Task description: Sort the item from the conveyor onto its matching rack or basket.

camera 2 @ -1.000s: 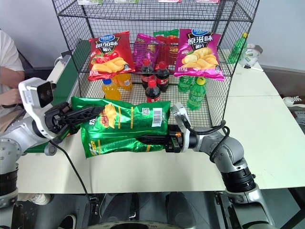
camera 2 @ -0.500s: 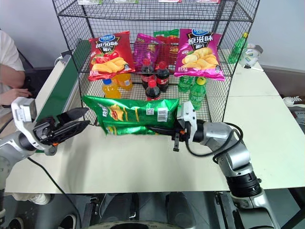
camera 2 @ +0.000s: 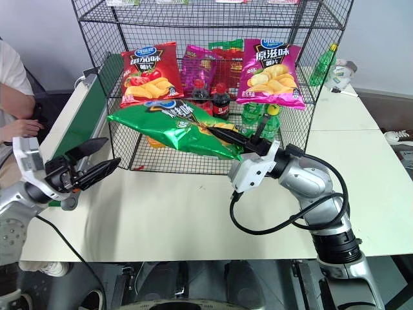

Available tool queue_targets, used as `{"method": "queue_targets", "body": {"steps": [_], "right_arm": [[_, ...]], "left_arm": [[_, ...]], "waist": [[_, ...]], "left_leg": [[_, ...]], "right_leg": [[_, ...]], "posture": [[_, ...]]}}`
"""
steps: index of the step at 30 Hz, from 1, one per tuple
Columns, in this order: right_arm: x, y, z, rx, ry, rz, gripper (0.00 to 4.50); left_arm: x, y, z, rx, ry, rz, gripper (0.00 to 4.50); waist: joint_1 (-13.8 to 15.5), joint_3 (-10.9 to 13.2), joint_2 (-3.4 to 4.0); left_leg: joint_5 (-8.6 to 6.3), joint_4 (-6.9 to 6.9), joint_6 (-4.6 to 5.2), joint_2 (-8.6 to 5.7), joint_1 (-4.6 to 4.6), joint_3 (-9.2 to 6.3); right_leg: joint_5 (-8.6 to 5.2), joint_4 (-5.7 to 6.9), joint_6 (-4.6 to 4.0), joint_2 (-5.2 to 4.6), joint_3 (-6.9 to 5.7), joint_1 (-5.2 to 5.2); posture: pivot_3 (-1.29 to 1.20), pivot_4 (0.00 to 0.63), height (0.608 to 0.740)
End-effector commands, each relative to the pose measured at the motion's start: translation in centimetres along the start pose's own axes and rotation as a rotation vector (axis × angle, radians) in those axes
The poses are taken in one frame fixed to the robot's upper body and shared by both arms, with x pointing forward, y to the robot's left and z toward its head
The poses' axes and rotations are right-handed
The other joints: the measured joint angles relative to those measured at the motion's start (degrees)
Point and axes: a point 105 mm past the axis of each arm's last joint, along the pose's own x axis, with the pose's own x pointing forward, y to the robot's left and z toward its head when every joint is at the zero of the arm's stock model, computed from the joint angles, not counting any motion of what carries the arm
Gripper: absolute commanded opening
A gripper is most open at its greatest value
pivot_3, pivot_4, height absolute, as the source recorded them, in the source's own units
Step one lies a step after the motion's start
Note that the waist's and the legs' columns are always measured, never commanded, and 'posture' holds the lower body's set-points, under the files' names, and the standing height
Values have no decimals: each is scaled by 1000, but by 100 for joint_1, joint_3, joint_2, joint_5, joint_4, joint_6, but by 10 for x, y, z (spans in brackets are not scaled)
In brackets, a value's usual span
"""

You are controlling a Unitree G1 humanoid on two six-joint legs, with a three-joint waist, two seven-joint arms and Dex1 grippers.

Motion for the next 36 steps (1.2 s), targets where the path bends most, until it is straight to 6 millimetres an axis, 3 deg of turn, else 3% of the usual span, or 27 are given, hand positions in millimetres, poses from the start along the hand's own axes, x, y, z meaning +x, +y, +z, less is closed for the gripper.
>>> {"method": "queue_targets", "body": {"steps": [1,5,8,16,21,26,31,36], "right_arm": [[4,-37,-1,-183,40,-129,0],[12,-51,-19,-277,144,-171,0],[26,-42,-54,-283,296,-122,0],[43,-46,-92,-241,466,-179,0],[56,-42,-103,-232,512,-163,0],[56,-42,-119,-224,576,-165,0],[62,-64,-130,-179,621,-250,0],[66,-43,-137,-143,633,-186,0]], "left_arm": [[8,-4,9,38,-37,2,4474],[13,-6,5,37,-40,7,4474],[17,-7,5,35,-62,23,4474],[20,-11,-1,22,-78,45,4474],[22,-14,-3,14,-85,53,4474],[23,-16,-4,14,-89,57,4474],[23,-16,-6,14,-89,63,4474],[23,-17,-5,23,-93,66,4474]], "waist": [[-18,0,0],[-24,0,0],[-30,-1,-1],[-37,0,0],[-35,0,0],[-36,0,0],[-46,0,0],[-44,0,0]], "left_leg": [[1,0,-1,0,2,0],[4,-1,-7,1,8,-1],[5,-1,-8,0,7,1],[7,-2,-9,0,-2,3],[8,-2,-11,1,-2,4],[8,-2,-11,0,-2,4],[8,-2,-12,0,-2,5],[9,-5,-13,4,-2,4]], "right_leg": [[0,0,0,0,0,2],[0,8,0,2,0,2],[0,7,0,2,1,1],[0,8,-1,3,2,-10],[0,9,0,3,3,-10],[0,9,-1,4,3,-11],[0,11,0,3,4,-13],[0,12,0,8,4,-16]], "posture": [[0,150,739],[0,150,739],[0,150,739],[0,150,739],[0,150,739],[0,150,739],[0,150,739],[0,150,739]]}}
